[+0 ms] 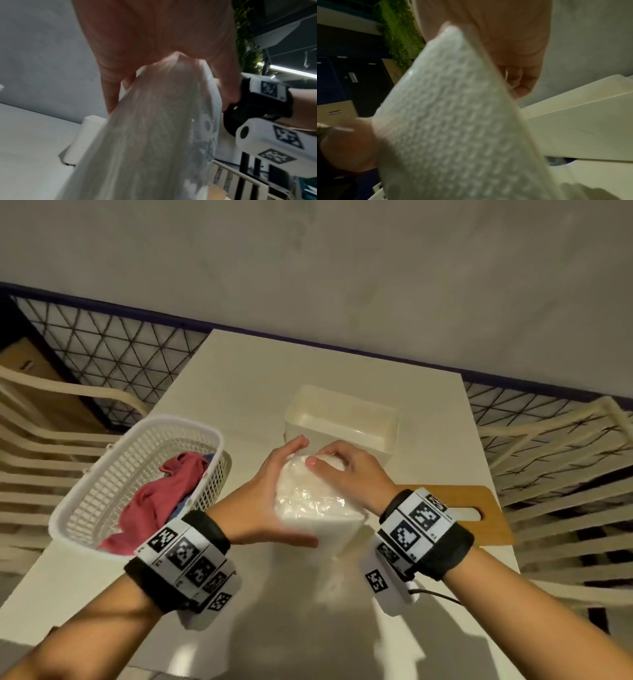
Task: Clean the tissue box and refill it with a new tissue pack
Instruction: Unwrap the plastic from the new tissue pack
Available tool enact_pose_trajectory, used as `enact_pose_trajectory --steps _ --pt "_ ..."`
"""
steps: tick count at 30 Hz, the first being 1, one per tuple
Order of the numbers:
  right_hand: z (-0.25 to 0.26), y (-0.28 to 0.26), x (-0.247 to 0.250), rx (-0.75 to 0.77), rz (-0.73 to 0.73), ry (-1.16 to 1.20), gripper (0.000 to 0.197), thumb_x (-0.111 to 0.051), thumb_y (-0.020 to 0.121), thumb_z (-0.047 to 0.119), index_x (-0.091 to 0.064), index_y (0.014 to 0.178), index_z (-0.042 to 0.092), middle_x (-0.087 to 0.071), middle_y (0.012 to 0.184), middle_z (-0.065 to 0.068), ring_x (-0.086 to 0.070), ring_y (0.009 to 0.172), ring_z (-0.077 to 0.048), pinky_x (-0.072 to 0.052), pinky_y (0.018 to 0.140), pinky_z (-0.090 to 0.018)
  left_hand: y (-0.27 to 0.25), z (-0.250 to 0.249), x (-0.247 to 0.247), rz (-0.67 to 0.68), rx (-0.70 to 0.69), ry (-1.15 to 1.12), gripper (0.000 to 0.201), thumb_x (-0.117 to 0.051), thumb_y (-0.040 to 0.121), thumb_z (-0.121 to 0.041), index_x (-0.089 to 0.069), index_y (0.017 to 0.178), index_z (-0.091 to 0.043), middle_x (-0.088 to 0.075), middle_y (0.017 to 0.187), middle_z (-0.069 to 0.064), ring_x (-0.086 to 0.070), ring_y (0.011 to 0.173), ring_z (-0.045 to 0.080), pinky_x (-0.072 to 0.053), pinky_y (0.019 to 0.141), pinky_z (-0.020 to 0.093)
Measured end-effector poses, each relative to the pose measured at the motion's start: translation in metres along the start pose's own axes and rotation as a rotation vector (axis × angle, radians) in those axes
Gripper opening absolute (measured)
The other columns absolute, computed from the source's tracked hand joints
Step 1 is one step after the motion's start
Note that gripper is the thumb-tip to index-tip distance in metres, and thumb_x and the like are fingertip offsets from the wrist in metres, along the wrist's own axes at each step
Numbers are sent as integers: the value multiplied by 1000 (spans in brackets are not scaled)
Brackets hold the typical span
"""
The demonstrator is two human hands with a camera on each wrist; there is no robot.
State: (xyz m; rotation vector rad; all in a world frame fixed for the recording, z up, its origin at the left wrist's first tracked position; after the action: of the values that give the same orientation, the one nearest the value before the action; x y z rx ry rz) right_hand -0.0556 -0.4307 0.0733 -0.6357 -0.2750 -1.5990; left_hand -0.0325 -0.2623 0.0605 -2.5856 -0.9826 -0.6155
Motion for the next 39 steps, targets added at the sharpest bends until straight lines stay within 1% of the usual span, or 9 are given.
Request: enact_pose_trajectory --steps 6,11,15,18,20,25,31,35,39 --pt "21 -7 6 390 -29 -151 37 -58 88 29 -54 123 19 -47 123 -1 -43 110 -8 -37 97 -23 -7 2 6 -129 30 122 88 -75 48 -55 -25 120 -56 -26 115 -41 -28 109 -26 -30 83 4" --pt "28 -13 8 562 243 -430 28 -58 88 19 -61 114 11 -56 103 -4 -49 101 -17 -39 91 -29 -12 4 2 -115 65 119 90 -82 46 -49 -26 117 -51 -28 112 -38 -33 106 -24 -30 84 2" --pt "37 -19 7 465 261 -556 40 -55 89 24 -51 127 12 -48 118 -10 -43 108 -18 -32 88 -23 -12 7 -2 -144 34 182 92 -76 43 -56 -25 119 -48 -19 119 -28 -29 117 -7 -21 93 3" --pt "43 -23 7 367 243 -674 42 -53 89 28 -47 128 13 -48 122 -8 -39 118 -23 -30 98 -30 -10 9 -3 -146 -38 170 87 -75 44 -56 -28 118 -52 -18 130 -34 -23 125 -14 -20 98 5" --pt "46 -25 8 282 225 -725 40 -54 88 32 -49 123 14 -52 118 -7 -41 115 -24 -29 99 -34 -9 7 0 -106 -48 122 81 -75 46 -54 -30 113 -57 -26 128 -37 -29 118 -22 -29 91 2" --pt "49 -18 14 136 255 -560 30 -67 80 29 -61 103 10 -52 88 -1 -44 88 -17 -37 79 -28 1 6 6 -6 -49 144 82 -74 48 -52 -36 120 -45 -43 128 -15 -48 114 5 -45 95 26" --pt "55 -24 8 62 209 -445 6 -66 80 16 -64 85 16 -49 70 8 -43 64 -4 -35 59 -15 4 10 9 29 -35 160 79 -79 53 -44 -36 118 -35 -45 119 -13 -52 107 12 -47 90 32" --pt "61 -31 4 -58 259 -316 6 -64 80 14 -61 80 19 -52 73 6 -49 70 -10 -42 70 -24 -1 10 8 65 -71 189 78 -81 54 -40 -36 118 -31 -45 110 -16 -55 101 14 -49 87 36" --pt "72 -33 -7 -39 279 -545 9 -64 81 21 -58 86 17 -53 74 5 -50 73 -14 -39 63 -21 -3 11 7 74 -81 187 73 -79 55 -42 -38 114 -27 -49 113 -11 -57 96 18 -49 83 36"
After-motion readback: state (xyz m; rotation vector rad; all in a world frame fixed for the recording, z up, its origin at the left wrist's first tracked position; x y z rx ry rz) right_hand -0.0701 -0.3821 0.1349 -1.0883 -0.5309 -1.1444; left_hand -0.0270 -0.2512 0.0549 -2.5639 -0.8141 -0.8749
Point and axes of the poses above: each hand's wrist, its own y-axis towards the middle knuckle, its own x-axis out of the back of the hand, z = x × y, the point moved 1 cm from there along y, towards the middle knuckle
